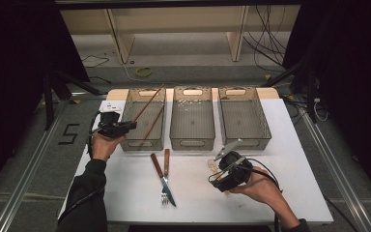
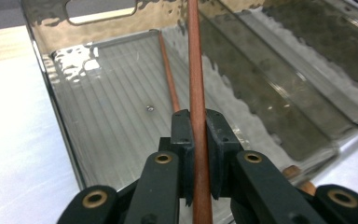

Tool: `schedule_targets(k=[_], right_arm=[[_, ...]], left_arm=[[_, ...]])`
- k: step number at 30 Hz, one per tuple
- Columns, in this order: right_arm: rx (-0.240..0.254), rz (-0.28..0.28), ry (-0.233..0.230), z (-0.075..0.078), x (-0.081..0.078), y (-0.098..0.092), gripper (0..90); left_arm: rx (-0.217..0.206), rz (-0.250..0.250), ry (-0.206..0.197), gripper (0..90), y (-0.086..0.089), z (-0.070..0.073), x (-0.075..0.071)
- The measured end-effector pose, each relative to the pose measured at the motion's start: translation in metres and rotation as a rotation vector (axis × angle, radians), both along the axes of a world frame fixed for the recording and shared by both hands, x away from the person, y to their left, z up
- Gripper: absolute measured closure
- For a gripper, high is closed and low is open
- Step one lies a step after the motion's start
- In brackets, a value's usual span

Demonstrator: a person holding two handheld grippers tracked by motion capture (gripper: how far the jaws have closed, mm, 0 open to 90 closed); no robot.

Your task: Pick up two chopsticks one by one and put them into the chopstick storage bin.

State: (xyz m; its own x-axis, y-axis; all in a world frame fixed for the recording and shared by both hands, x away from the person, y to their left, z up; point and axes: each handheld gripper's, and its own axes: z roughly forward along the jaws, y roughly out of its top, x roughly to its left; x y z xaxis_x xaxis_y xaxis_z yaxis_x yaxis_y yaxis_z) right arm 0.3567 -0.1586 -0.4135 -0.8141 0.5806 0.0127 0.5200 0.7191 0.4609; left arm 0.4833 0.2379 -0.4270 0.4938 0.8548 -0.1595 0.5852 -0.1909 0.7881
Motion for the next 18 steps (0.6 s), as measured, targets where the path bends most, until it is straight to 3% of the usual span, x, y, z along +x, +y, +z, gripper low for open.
schedule_targets(k=[12,18], right_arm=[[-0.002,0.007,0.000,-0.0006,-0.0001,0.0005,31.9],[-0.003,0.004,-0.003,-0.0005,0.0000,0.0003,31.9]], left_arm=[[0.006,0.025,0.029,81.9,0.0012,-0.0067,0.0067],[-0.002,0.003,0.027,58.5,-0.0041,-0.0026,0.0045]])
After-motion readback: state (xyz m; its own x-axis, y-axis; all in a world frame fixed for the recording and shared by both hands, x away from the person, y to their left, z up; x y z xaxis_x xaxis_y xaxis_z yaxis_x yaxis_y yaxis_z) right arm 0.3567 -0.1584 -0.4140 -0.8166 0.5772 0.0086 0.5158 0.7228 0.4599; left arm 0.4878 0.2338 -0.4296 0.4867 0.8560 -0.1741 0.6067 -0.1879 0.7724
